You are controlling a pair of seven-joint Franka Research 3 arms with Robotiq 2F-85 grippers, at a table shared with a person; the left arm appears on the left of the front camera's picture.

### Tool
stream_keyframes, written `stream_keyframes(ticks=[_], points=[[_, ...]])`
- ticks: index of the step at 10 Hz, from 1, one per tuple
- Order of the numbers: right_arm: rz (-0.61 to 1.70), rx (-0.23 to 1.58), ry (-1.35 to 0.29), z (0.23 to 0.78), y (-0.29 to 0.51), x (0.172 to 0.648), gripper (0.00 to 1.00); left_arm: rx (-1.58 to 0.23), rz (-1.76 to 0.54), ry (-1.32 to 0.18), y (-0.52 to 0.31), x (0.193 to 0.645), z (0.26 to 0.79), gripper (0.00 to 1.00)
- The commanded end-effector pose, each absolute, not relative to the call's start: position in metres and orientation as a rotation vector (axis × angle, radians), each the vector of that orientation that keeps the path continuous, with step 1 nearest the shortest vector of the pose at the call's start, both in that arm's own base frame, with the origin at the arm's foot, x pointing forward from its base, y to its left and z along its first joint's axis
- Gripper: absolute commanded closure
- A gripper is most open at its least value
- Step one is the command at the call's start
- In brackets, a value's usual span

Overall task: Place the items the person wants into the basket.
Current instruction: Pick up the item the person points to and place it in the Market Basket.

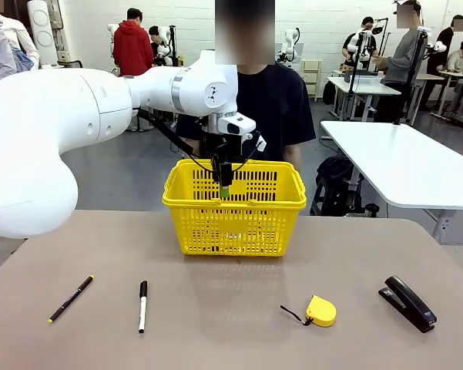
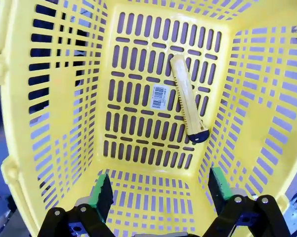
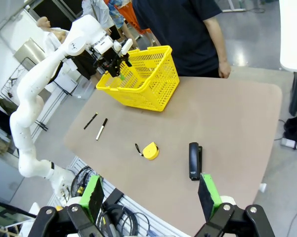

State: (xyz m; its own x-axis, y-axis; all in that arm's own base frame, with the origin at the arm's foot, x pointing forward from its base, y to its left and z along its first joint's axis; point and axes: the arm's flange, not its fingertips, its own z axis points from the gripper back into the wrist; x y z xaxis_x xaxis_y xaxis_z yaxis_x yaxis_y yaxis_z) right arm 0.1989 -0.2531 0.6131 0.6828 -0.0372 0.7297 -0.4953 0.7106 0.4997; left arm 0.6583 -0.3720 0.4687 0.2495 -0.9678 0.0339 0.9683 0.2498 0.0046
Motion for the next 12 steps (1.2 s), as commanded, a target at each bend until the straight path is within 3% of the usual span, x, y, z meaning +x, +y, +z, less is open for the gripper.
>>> stream_keyframes(ticks=[1, 3, 5, 10, 12], points=[[0.299, 0.771, -0.817, 0.616, -0.253, 0.201, 0.00, -0.007, -1.264, -0.079, -0.363, 0.646, 0.514, 0.00], [0.299, 0.771, -0.817, 0.616, -0.253, 0.201, 0.00, 0.036, -1.227, -0.223, -0.318, 0.573, 0.583, 0.00], [0.299, 0.771, -0.817, 0.616, -0.253, 0.201, 0.00, 0.018, -1.158, -0.321, -0.270, 0.504, 0.614, 0.00], [0.299, 0.771, -0.817, 0.616, -0.253, 0.201, 0.00, 0.008, -0.969, -0.483, -0.168, 0.403, 0.584, 0.00], [0.299, 0.771, -0.817, 0.616, -0.253, 0.201, 0.00, 0.010, -0.926, -0.497, -0.154, 0.395, 0.578, 0.00]])
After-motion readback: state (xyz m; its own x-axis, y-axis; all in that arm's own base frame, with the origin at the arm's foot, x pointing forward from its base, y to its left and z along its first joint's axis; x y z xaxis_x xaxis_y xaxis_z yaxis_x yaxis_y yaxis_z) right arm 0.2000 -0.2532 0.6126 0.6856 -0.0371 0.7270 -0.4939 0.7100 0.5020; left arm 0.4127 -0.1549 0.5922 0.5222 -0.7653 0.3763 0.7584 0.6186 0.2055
